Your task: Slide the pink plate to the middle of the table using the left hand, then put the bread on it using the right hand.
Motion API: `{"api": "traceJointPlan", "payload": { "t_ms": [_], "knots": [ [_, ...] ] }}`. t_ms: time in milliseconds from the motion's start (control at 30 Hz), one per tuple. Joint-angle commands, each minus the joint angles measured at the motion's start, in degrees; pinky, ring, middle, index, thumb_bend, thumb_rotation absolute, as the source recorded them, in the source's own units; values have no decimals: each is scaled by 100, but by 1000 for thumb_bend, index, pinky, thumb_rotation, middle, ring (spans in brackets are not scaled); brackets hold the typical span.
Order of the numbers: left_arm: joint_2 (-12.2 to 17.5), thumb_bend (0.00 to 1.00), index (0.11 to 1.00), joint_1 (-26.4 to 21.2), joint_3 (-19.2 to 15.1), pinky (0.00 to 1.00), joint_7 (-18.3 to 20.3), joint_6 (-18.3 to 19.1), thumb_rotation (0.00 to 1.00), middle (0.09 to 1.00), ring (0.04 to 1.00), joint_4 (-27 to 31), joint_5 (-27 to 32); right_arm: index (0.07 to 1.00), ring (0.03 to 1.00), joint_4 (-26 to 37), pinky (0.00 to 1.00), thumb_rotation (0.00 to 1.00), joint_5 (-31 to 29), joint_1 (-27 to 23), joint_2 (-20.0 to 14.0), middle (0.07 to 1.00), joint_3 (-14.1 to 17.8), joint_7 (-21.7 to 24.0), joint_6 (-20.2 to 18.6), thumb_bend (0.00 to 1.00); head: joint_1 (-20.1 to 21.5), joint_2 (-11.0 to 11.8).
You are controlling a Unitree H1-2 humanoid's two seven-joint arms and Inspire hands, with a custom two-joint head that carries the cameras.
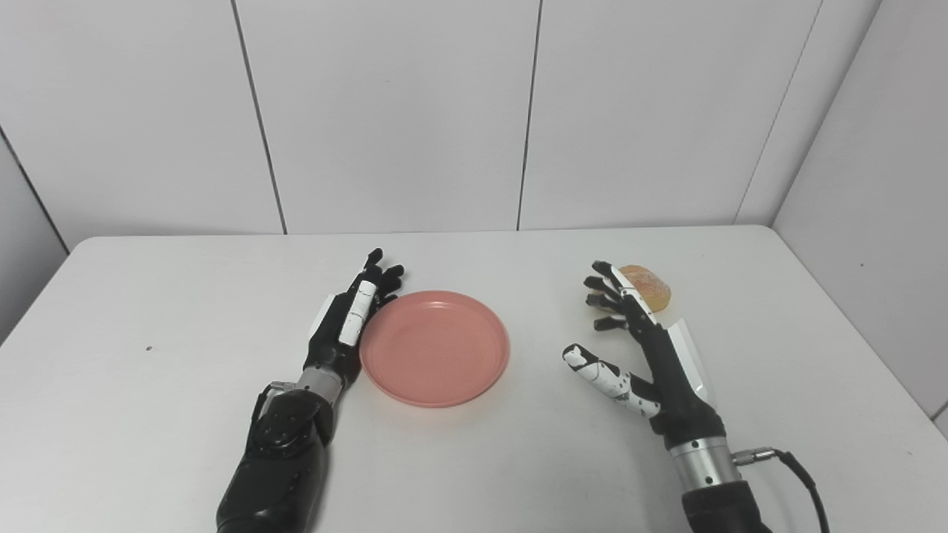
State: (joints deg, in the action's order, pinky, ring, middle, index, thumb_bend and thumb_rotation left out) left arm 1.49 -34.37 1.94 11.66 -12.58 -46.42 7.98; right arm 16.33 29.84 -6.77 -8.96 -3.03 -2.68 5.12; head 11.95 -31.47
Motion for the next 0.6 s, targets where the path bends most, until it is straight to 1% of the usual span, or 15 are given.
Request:
{"api": "traceJointPlan", "payload": {
  "t_ms": [0,100,133,167,267,367,433,467,567],
  "knots": [
    [-173,826,971,-25,90,904,158,212,914,884,912,-222,-54,883,783,197,674,697,329,-401,-248,841,48,-139,331,846,-7,4],
    [-179,817,968,-46,84,909,183,215,915,882,909,-239,-47,882,764,144,657,655,740,-842,-612,830,120,-173,386,871,19,35],
    [-179,818,970,-51,86,909,196,204,914,885,911,-250,-47,884,754,93,647,650,852,-958,-705,825,129,-215,409,905,19,35],
    [-180,827,973,-62,97,908,212,175,913,886,911,-277,-58,886,763,27,660,639,901,-1115,-838,830,156,-209,429,927,22,40],
    [-186,834,976,-77,120,905,235,124,918,889,912,-315,-86,890,793,-83,694,626,944,-1409,-1126,849,206,-134,435,948,7,39],
    [-198,818,979,-75,132,906,270,163,931,891,913,-291,-81,881,806,-292,702,605,959,-1759,-1456,855,259,81,259,968,-8,40],
    [-200,820,978,-78,135,905,294,163,933,888,911,-286,-75,884,821,-516,709,558,906,-1955,-1619,864,273,190,207,978,-6,52],
    [-198,829,978,-77,138,901,305,155,933,887,909,-275,-75,892,843,-643,735,502,869,-2061,-1701,879,274,271,172,990,-13,60],
    [-194,836,973,-68,145,898,313,163,934,885,903,-219,-77,897,868,-960,760,448,798,-2329,-1912,894,246,537,84,1000,-27,63]
  ]
}}
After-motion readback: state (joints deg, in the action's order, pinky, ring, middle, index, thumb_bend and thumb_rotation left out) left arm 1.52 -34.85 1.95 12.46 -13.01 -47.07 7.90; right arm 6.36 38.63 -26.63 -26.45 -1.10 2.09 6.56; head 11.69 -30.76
